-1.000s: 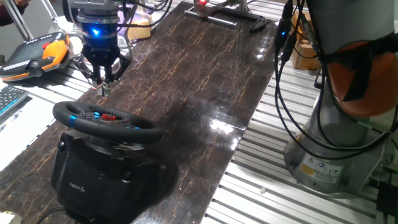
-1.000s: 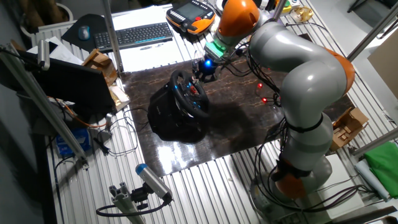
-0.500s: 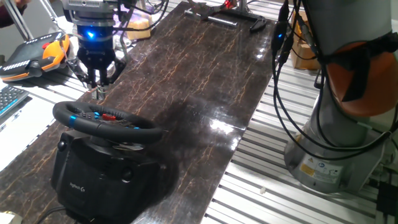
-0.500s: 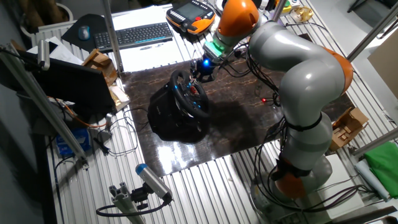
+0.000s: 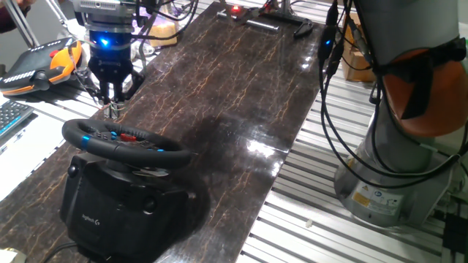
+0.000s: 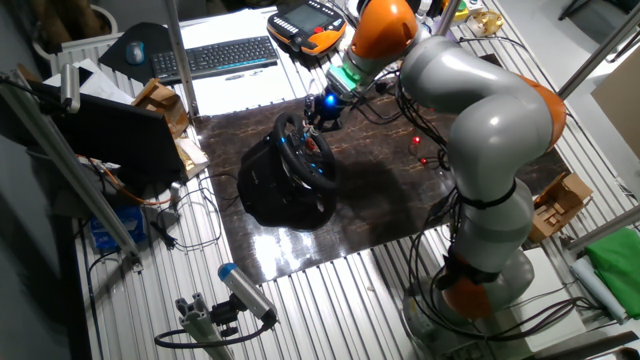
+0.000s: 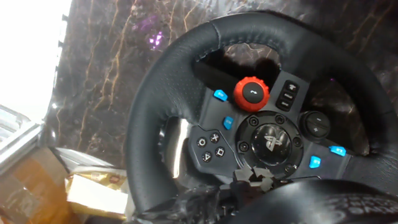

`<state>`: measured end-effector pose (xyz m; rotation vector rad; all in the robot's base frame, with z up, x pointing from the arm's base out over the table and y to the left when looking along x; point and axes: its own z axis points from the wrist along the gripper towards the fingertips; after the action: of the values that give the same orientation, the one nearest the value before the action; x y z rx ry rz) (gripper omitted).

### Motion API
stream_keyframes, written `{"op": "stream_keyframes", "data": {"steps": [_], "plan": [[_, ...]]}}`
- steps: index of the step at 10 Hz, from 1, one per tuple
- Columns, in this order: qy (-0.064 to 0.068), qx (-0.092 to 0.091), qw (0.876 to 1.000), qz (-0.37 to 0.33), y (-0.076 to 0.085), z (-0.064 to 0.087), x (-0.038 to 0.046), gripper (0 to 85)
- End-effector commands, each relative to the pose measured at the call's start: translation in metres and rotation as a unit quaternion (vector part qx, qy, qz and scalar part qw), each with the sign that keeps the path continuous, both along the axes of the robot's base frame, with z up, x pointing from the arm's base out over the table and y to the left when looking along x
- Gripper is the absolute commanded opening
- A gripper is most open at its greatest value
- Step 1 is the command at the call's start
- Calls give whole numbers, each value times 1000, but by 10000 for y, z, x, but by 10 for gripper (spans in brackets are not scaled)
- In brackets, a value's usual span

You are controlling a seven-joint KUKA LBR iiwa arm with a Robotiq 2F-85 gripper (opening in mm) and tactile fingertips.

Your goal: Rotate the steering wheel 90 degrees clockwise

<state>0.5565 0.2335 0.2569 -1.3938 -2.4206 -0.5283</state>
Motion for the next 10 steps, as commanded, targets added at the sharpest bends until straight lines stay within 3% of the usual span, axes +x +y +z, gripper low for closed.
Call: {"op": "stream_keyframes", "data": {"steps": [1, 4, 8, 10], "plan": [[1, -8, 1000, 6, -10, 3, 0, 7], [-10, -13, 1000, 13, -10, 3, 0, 7], [-1, -17, 1000, 21, -10, 3, 0, 7], [1, 15, 1000, 4, 31, 17, 16, 7]]}}
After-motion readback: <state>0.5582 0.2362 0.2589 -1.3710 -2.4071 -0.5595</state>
